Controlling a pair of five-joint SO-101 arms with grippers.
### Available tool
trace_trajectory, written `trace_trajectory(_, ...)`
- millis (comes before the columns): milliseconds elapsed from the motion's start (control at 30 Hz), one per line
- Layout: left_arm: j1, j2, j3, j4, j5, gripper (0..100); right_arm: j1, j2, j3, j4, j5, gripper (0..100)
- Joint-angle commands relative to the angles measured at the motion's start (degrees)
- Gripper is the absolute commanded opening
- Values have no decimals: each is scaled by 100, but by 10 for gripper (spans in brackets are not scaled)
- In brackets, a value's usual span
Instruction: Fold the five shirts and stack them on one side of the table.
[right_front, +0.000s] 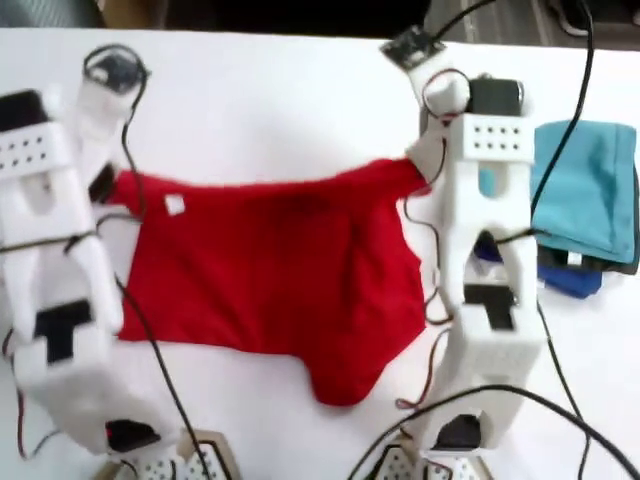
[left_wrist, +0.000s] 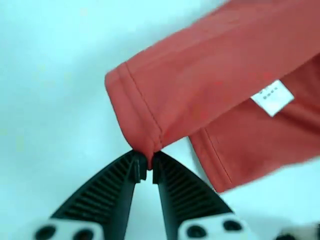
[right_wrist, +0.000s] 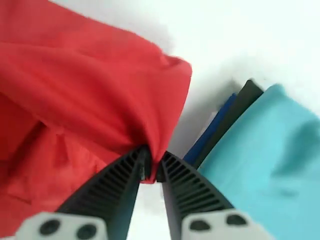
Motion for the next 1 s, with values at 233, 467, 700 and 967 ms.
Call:
trace_trajectory(233,-791,-1899,3319,-888,-712,25,4,-4259,5451,-1244,677,22)
trace_trajectory(467,-826,-2127,4004,-888,-897,25,189,-6730,8484,-1736,1380,22)
trace_trajectory(700,-835,-1714,4664,-1310,-905,25,347,-7705,9960,-1886,1653,22)
trace_trajectory(967,-844,-1626,4752,-1284,-905,25,444,-8101,10092,-1446,2127,22)
